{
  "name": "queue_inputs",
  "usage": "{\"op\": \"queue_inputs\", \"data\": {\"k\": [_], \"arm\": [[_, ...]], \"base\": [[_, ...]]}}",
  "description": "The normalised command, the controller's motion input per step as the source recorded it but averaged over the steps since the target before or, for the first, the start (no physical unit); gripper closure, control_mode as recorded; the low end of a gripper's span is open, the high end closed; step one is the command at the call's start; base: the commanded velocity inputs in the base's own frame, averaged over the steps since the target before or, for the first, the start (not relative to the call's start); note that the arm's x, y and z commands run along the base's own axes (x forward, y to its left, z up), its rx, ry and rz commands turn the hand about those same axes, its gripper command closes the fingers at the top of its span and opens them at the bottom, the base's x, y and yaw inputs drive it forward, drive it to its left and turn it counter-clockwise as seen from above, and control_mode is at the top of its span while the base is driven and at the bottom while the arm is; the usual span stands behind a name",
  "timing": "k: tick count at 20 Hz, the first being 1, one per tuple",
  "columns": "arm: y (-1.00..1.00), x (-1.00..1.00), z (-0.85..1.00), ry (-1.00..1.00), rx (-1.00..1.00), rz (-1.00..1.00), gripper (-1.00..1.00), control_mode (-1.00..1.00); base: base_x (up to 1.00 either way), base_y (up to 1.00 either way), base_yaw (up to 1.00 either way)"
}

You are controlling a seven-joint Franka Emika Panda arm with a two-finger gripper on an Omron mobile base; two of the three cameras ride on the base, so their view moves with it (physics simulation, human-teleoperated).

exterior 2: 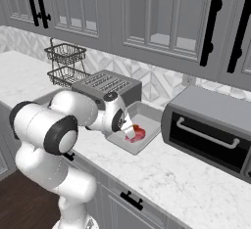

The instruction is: Place one carrot and one steak in each tupperware on the nearby counter, to pack two identical lunches.

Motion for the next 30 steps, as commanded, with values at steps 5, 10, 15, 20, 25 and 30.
{"op": "queue_inputs", "data": {"k": [5, 10, 15, 20, 25, 30], "arm": [[-0.07, 0.5, -0.08, 0.01, 0.01, -0.09, -1.0, -1.0], [-0.06, -0.13, 0.07, 0.0, 0.0, -0.07, -1.0, -1.0], [-0.06, -0.55, 0.46, -0.06, 0.01, -0.09, -1.0, -1.0], [0.17, -1.0, 0.66, -0.12, -0.02, 0.0, -1.0, -1.0], [0.67, -0.95, 0.78, -0.17, -0.17, 0.0, -1.0, -1.0], [0.74, -0.79, 0.97, -0.22, -0.23, 0.0, -1.0, -1.0]], "base": [[0.0, 0.0, 0.0], [0.0, 0.0, 0.0], [0.0, 0.0, 0.0], [0.0, 0.0, 0.0], [0.0, 0.0, 0.0], [0.0, 0.0, 0.0]]}}
